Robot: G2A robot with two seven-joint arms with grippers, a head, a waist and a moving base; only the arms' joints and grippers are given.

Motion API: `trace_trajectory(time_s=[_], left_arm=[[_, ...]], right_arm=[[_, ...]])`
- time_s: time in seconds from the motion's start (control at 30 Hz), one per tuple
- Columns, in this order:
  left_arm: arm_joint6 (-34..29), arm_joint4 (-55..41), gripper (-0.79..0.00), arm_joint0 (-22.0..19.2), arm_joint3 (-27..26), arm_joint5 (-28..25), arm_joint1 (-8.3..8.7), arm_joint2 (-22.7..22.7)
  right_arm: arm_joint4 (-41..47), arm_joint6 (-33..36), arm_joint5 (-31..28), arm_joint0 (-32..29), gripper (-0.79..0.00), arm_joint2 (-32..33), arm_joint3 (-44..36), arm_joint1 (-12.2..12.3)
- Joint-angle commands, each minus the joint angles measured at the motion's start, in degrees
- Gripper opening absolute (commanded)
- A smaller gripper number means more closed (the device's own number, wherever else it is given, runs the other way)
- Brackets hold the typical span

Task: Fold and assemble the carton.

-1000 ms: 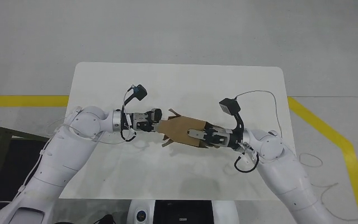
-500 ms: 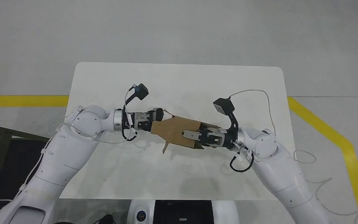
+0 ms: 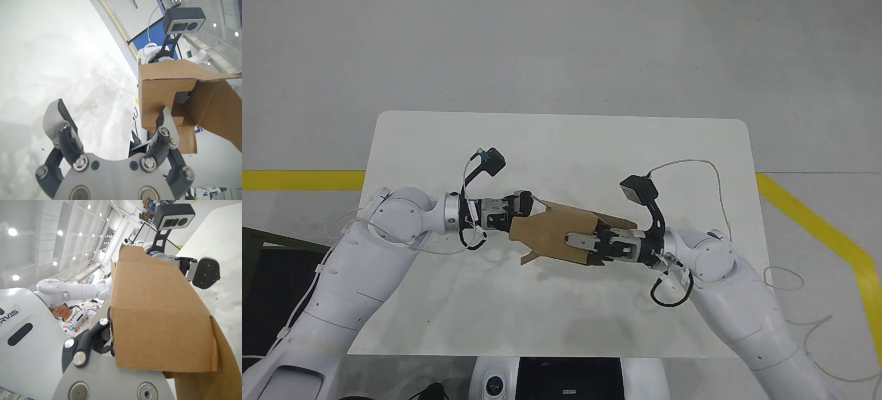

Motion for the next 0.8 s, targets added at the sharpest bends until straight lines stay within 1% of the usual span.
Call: trace_trajectory(time_s=[0.0,0.27,0.47,0.6,0.77], left_arm=[[-0.1,-0.1,0.0,-0.1,0.1,0.1,-0.04,0.1],[0.1,-0.2,0.0,-0.3,0.5,0.0,-0.13,0.2],[0.3,0.3,0.0,0.0,1.3,-0.2,0.06,-0.7],[-0.6,1.9,0.0,1.2,0.9,-1.2,0.38,-1.0],[-1.7,2.3,0.0,3.5,-1.5,-1.5,0.86,-1.5]], right_arm=[[0.1,0.0,0.0,0.1,-0.785,-0.2,0.0,-0.1],[-0.1,-0.1,-0.2,0.3,-0.785,-0.1,0.6,-0.1],[-1.5,-1.9,-0.3,0.0,-0.785,1.8,1.2,0.2],[-3.2,-4.1,-0.2,-0.5,-0.785,3.4,1.2,0.4],[-5.6,-7.0,0.2,-1.1,-0.785,4.5,0.7,0.5]])
